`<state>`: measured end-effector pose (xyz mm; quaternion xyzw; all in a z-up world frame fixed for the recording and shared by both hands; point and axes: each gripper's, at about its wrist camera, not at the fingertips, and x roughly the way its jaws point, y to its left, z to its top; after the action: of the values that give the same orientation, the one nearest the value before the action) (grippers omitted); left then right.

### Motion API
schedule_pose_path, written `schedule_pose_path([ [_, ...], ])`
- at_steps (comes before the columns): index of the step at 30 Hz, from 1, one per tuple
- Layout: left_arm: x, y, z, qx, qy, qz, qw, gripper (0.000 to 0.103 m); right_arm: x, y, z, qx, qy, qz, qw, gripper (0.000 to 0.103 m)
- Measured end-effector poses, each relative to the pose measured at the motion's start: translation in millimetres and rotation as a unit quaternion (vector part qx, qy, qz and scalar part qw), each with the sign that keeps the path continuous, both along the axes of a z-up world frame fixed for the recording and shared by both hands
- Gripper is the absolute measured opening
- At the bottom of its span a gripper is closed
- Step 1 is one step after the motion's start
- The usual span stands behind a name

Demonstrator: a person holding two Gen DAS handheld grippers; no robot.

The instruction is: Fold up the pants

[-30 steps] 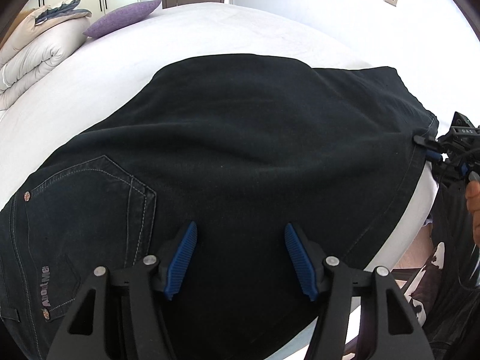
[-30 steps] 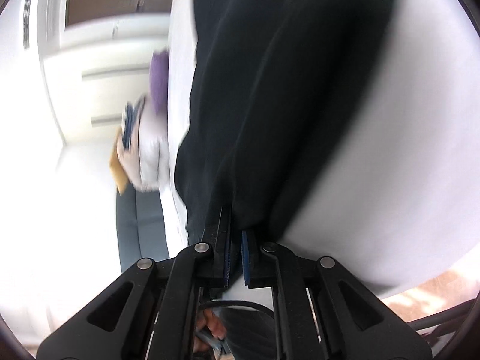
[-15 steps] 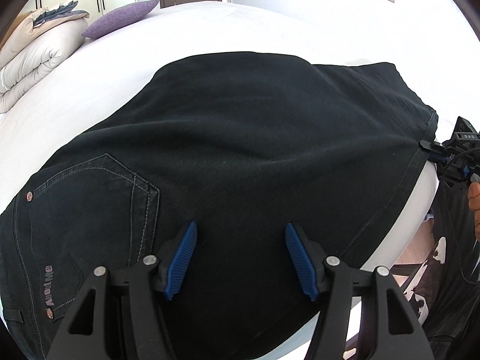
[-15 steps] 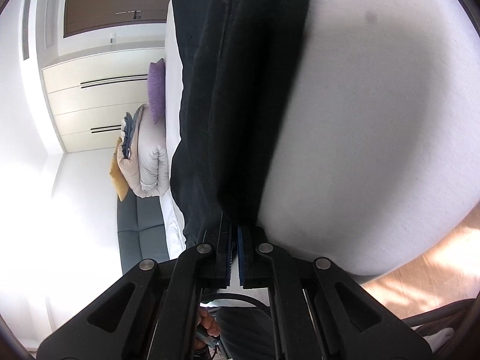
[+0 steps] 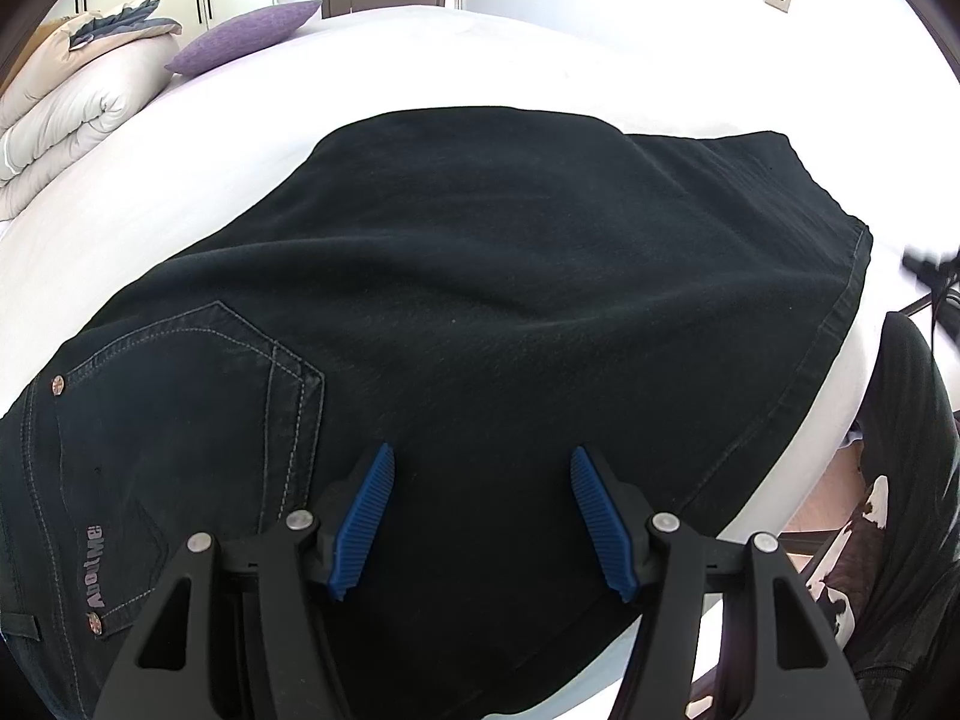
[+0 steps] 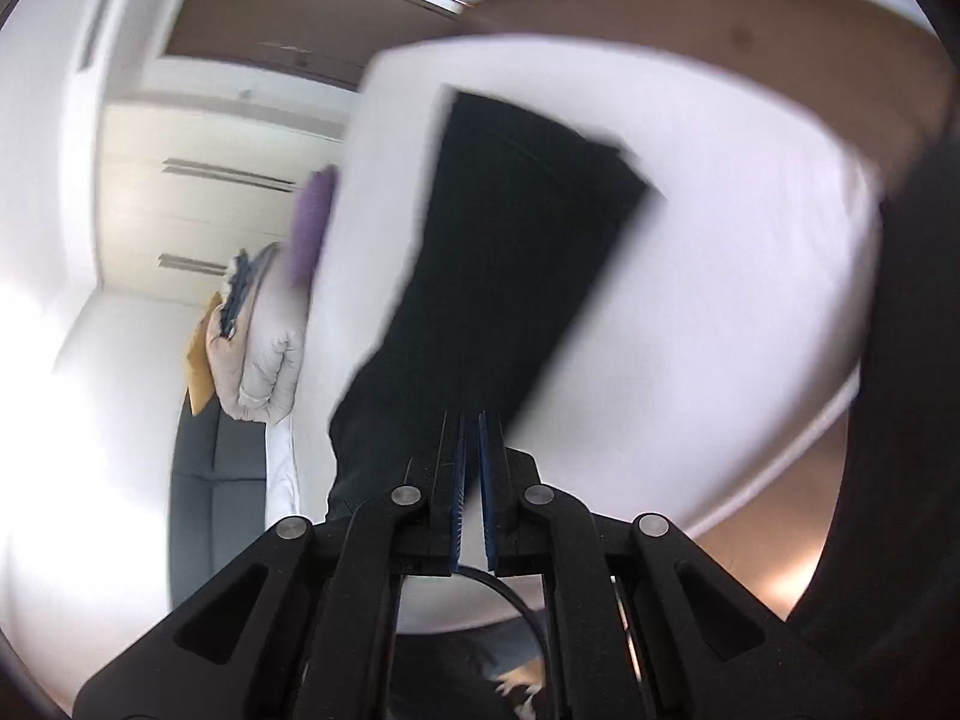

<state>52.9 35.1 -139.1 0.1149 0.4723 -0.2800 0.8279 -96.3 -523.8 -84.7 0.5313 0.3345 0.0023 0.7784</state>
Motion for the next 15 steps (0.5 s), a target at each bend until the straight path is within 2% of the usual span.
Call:
schedule_pose_path([
  [2,-0.2,1.0,0.1,-0.001,0.000,0.001,1.0000,0.065,21.9,1.0,18.1,-0.004,-0.034,0.027,0.999,0.005],
  [4,-1.0,1.7,0.0,-0.002,0.000,0.004,1.0000,0.065,53.3,6.7,22.1,0.015,-0.050,0.054,0.997,0.005],
  [6,-1.5,2.5,-0.3,-0.004,0.000,0.007,1.0000,0.065,84.6,17.4,12.4,0.042,-0.062,0.077,0.994,0.005],
  [9,-2.2,3.9,-0.4,-0.005,0.001,0.009,0.9999,0.065,116.2,26.8,-25.6,0.095,-0.040,0.099,0.990,0.005],
  [10,-2.3,4.9,-0.7,-0.006,0.001,0.009,0.9999,0.065,120.9,28.3,-43.6,0.105,-0.025,0.100,0.989,0.005],
  [11,-2.1,5.5,-0.5,-0.007,0.001,0.008,0.9999,0.065,120.1,26.9,-57.6,0.093,0.005,0.091,0.991,0.005],
  [12,-2.2,6.7,-0.5,-0.009,0.002,0.008,0.9999,0.065,116.3,23.2,-72.8,0.081,0.030,0.082,0.993,0.000],
  [14,-1.5,8.8,-0.7,-0.013,0.002,0.008,0.9999,0.065,101.9,9.9,-81.7,0.087,0.006,0.062,0.994,0.000],
  [15,-1.5,9.8,-0.8,-0.015,0.001,0.008,0.9999,0.065,91.8,-1.8,-78.1,0.066,0.004,0.038,0.997,0.000],
])
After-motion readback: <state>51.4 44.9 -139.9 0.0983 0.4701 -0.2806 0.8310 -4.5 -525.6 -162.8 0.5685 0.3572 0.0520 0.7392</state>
